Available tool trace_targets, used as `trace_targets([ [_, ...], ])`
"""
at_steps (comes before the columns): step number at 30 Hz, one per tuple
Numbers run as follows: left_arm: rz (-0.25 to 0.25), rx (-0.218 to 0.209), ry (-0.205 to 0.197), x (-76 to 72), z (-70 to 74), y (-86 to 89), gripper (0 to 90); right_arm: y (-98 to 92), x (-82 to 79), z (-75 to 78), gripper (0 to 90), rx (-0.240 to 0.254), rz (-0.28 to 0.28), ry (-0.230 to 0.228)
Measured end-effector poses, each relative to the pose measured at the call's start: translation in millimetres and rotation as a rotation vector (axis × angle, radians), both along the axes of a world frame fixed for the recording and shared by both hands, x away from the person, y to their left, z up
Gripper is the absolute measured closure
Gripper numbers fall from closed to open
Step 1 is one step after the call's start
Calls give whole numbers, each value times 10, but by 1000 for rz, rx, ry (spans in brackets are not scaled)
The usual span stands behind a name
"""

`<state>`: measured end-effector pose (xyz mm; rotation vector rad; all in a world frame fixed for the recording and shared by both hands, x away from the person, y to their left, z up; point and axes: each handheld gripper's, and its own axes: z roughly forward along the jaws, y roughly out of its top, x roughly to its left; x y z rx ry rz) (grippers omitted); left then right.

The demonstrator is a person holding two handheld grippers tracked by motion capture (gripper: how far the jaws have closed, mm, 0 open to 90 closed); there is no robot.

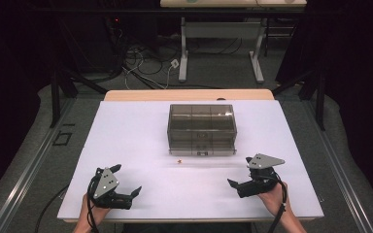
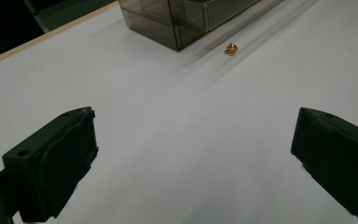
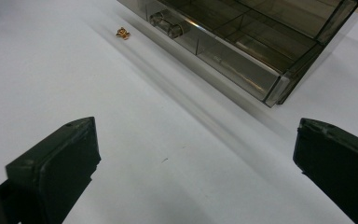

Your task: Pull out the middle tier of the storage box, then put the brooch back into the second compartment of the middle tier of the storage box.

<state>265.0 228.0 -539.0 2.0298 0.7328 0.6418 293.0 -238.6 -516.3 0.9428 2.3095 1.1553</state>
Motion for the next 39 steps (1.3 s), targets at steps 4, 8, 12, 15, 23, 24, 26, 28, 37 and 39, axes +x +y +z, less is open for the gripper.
trace_targets([
  [4, -4, -9, 3, -10, 6, -32, 0, -2, 1, -10, 0, -2, -5, 6],
  [8, -8, -17, -1, -20, 35, -73, 0, -4, 4, -9, 0, -3, -5, -2],
  [12, -16, -11, -4, 7, 45, -127, 0, -15, 17, -14, 0, -3, -9, -1],
  [15, -19, 2, 6, 33, 57, -180, 0, -13, 13, -27, 0, 5, -14, -8],
  [23, -25, -2, -1, 88, 123, -322, 0, -32, 14, -8, 0, 9, -11, -12],
  [24, -25, -14, 4, 100, 121, -342, 0, -29, 17, -6, 0, 8, -10, -13],
  [26, -25, -19, 11, 125, 127, -373, 1, -23, 20, 1, 0, 3, -5, -10],
  [28, -23, -37, 19, 150, 131, -412, 1, -17, 19, 1, 0, 3, -1, -8],
  [37, -30, -53, 70, 301, 52, -647, 2, -9, 24, -13, 0, 6, 7, -6],
  [39, -34, -63, 89, 337, 38, -697, 2, -14, 21, -14, 0, 8, 5, -3],
])
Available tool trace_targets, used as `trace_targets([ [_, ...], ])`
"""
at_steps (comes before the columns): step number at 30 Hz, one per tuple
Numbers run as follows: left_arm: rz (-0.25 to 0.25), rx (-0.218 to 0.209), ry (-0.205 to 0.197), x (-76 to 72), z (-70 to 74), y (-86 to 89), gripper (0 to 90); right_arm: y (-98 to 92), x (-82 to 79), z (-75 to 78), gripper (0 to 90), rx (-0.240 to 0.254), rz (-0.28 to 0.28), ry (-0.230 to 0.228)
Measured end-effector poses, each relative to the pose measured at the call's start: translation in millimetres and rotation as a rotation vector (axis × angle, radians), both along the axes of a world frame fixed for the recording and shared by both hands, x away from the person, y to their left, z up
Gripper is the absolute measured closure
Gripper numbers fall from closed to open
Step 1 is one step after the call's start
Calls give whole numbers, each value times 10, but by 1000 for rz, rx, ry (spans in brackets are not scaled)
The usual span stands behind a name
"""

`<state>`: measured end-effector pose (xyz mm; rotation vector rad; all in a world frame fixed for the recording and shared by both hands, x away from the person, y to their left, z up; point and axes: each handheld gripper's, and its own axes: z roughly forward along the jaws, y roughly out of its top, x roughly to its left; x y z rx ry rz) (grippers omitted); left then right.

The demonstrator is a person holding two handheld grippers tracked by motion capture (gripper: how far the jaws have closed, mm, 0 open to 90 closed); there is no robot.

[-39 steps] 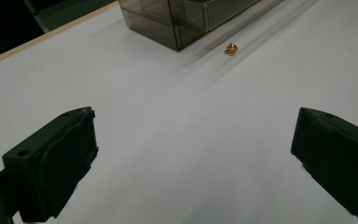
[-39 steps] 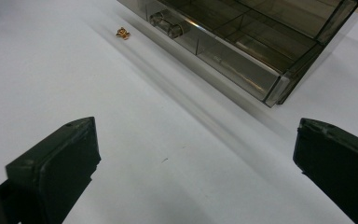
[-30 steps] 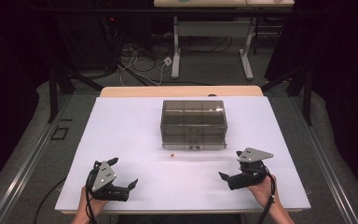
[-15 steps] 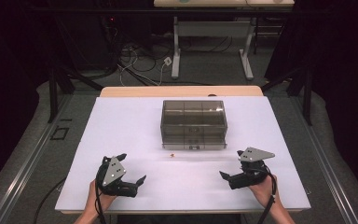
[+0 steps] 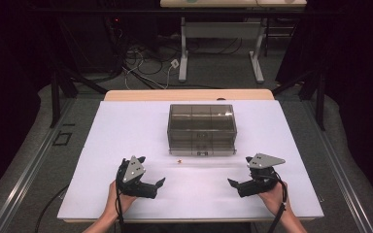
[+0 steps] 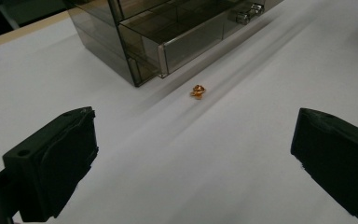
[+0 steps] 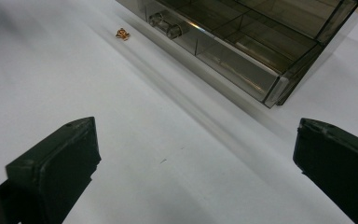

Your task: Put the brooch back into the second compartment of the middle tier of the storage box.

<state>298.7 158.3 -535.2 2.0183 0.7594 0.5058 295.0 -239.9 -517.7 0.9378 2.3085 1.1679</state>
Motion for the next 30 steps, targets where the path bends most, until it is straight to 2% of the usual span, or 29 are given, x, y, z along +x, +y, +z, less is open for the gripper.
trace_targets([
  [5, -6, -13, 24, 93, -25, -140, 1, 0, -4, -1, 0, 3, 2, -6],
  [10, -11, 3, 46, 151, -82, -242, 1, 10, 3, -17, 0, -3, 12, 4],
  [21, 12, -2, 90, 263, -144, -352, 1, 16, 3, -19, 0, -2, 22, 3],
  [30, 10, 17, 121, 340, -178, -461, 20, 10, 5, -23, 0, 2, 24, 15],
])
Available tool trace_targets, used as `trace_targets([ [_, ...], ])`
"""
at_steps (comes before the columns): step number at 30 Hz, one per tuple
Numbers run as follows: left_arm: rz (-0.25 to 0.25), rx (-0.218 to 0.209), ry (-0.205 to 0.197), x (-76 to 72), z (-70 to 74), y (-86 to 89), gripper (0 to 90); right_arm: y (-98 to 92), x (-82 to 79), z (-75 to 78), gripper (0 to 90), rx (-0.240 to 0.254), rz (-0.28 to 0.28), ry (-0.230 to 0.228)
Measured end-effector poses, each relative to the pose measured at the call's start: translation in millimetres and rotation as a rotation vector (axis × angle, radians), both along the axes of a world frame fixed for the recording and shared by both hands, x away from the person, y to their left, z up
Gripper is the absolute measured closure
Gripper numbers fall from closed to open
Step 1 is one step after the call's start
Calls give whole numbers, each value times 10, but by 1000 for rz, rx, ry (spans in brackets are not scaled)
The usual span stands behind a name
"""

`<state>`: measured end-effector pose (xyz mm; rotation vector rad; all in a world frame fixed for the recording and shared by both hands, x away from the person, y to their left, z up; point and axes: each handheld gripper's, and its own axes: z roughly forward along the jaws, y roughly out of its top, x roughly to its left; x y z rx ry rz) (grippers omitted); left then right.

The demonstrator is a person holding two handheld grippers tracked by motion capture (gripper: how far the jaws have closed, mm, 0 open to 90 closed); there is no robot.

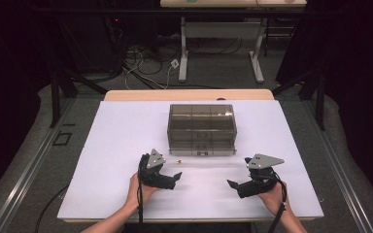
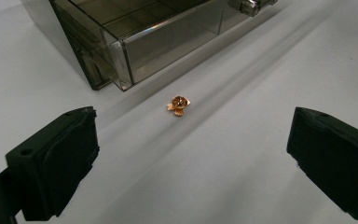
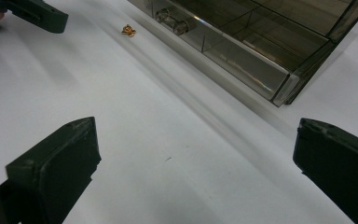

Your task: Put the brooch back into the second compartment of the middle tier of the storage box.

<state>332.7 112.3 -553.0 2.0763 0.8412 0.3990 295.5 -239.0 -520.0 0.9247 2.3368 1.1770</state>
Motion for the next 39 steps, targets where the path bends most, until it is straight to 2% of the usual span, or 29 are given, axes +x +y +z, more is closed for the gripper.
trace_targets([
  [4, 4, -6, 13, 33, -24, -51, 52, -12, 2, 1, 0, -2, 1, -9],
  [9, -10, 8, 35, 69, -69, -110, 123, -18, -1, -3, 0, 1, 8, -5],
  [10, -3, 12, 29, 75, -83, -126, 140, -19, -2, 0, 0, -3, 8, -7],
  [12, 3, 14, 43, 81, -100, -153, 157, -19, -1, 0, 1, -4, 10, -8],
  [13, -1, 34, 37, 96, -100, -160, 162, -19, -4, -1, 0, -2, 8, -3],
  [15, 6, 25, 40, 100, -106, -184, 192, -30, -1, 6, 1, -5, 13, -6],
  [20, 17, 34, 35, 127, -107, -233, 258, -52, -4, 16, 1, 4, 5, -2],
  [24, 24, 43, 36, 151, -112, -277, 334, -38, 0, 8, 1, 1, 15, -16],
  [31, 61, 37, 34, 171, -116, -284, 480, -33, -3, 5, 1, 0, 17, -6],
  [33, 59, 34, 25, 172, -113, -275, 507, -30, 3, 4, 1, -3, 24, 4],
  [39, 47, 18, 21, 191, -112, -262, 578, -28, 0, 7, 1, 0, 21, -11],
])
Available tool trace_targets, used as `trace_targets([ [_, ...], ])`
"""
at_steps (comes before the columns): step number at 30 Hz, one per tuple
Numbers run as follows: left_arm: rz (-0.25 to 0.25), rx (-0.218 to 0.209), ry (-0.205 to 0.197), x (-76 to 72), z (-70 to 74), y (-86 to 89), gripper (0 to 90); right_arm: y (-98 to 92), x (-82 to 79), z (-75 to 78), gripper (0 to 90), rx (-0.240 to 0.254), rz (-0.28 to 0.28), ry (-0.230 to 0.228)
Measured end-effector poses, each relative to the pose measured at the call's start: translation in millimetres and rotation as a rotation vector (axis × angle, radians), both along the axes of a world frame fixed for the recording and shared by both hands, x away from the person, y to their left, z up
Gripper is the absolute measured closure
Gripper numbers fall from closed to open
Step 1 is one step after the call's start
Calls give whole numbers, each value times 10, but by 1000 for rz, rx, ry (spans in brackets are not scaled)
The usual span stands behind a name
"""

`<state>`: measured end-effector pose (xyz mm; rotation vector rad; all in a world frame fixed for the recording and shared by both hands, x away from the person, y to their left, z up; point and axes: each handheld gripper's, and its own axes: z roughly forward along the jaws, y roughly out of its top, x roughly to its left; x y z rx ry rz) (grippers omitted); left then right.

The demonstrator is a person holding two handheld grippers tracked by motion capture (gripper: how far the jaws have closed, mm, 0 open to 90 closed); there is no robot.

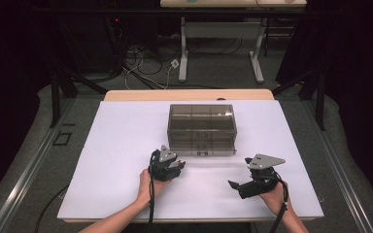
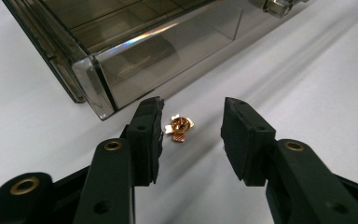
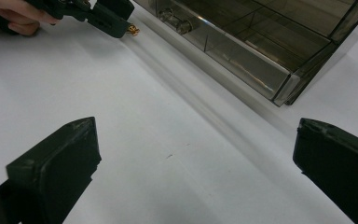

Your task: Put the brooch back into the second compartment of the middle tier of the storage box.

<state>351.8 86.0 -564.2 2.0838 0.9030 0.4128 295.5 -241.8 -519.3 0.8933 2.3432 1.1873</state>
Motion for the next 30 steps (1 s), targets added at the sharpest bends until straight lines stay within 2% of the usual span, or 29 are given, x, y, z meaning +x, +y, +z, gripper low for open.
trace_targets([
  [9, 2, 7, 9, 32, -4, -9, 657, -2, 5, -3, 1, -3, 7, 7],
  [15, 14, 52, 16, 54, -10, -56, 668, 7, 3, -2, 1, -7, 4, 10],
  [19, 16, 67, 18, 47, -18, -82, 693, 5, -4, 1, 2, -6, 4, 3],
  [30, -11, 82, 17, 36, -23, -103, 808, 15, -10, 7, 1, -9, 5, -5],
])
